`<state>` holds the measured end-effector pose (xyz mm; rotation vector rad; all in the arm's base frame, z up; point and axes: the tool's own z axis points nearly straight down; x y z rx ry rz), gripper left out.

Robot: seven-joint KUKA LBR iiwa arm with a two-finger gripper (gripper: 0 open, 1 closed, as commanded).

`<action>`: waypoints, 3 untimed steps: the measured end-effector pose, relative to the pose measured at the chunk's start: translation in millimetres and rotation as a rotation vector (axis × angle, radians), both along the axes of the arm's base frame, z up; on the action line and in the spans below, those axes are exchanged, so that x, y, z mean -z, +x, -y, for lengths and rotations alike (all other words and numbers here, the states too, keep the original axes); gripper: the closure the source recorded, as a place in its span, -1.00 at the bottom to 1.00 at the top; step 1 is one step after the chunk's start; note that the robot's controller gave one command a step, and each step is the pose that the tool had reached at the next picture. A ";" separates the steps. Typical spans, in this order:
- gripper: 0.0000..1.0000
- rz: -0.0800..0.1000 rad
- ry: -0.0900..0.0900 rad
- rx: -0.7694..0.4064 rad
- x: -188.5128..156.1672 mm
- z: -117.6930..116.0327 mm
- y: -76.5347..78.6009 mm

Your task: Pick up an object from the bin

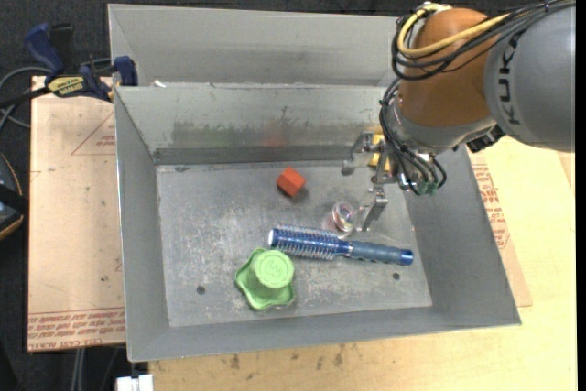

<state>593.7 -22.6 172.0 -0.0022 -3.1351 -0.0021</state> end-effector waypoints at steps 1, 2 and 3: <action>-1.00 0.016 -0.001 -0.027 88.2 -21.9 -17.6; -1.00 0.010 0.001 0.012 71.4 -40.7 -23.9; -1.00 0.009 0.000 0.183 72.1 -43.3 -18.7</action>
Offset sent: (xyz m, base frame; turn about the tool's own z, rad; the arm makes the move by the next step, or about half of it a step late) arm -0.0229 0.0240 -0.1020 -0.0278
